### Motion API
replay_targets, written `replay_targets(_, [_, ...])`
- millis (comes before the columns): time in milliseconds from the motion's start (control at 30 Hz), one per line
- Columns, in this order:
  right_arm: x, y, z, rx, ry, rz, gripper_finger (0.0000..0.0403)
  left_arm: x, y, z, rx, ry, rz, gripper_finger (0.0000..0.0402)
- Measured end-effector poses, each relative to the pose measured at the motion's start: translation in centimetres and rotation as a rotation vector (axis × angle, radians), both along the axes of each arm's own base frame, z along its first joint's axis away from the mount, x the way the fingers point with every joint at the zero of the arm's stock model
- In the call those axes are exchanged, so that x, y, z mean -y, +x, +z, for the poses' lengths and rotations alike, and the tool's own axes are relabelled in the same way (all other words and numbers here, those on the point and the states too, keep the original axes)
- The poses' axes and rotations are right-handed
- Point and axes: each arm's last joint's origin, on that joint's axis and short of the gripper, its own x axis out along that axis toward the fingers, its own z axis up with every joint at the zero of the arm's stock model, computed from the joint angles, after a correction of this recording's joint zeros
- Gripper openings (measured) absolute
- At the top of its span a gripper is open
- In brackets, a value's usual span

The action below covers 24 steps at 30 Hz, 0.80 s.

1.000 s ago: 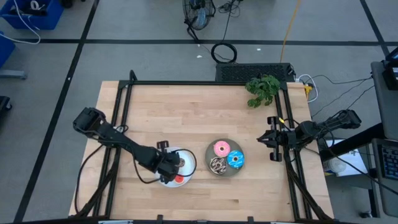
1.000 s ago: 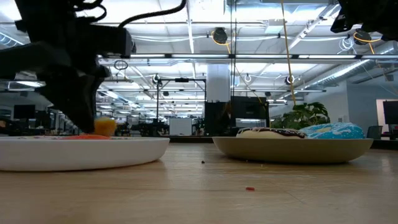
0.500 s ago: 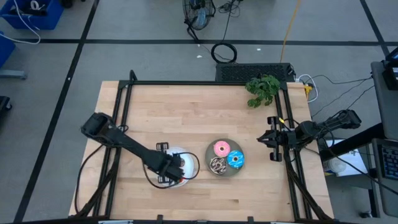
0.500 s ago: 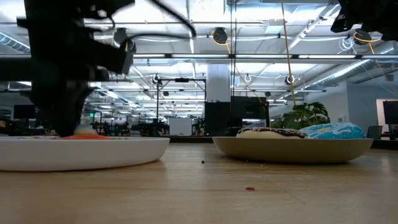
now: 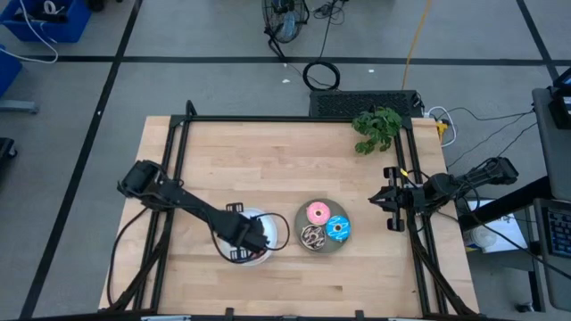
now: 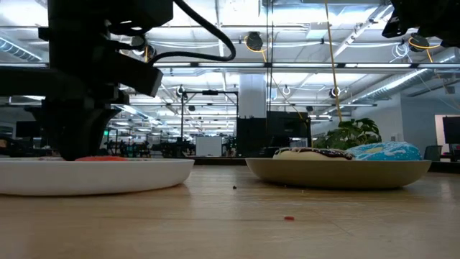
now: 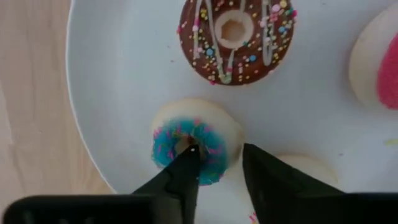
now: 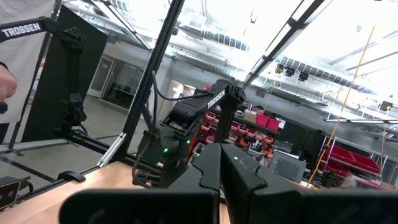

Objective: Pick & Place donuts
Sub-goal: Put the small blue donut on the white plate, then return to Home Position

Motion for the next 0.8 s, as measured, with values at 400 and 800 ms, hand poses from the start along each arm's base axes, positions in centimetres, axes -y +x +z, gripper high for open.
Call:
replay_targets(400, [0.0,0.0,0.0,0.0,0.001,0.001,0.0,0.1,0.7,1.3,0.003,-0.027,-0.003,0.0218])
replay_targets(800, [0.0,0.0,0.0,-0.001,0.001,0.001,0.0,0.4,1.9,5.5,0.029,0.083,-0.115,0.0215])
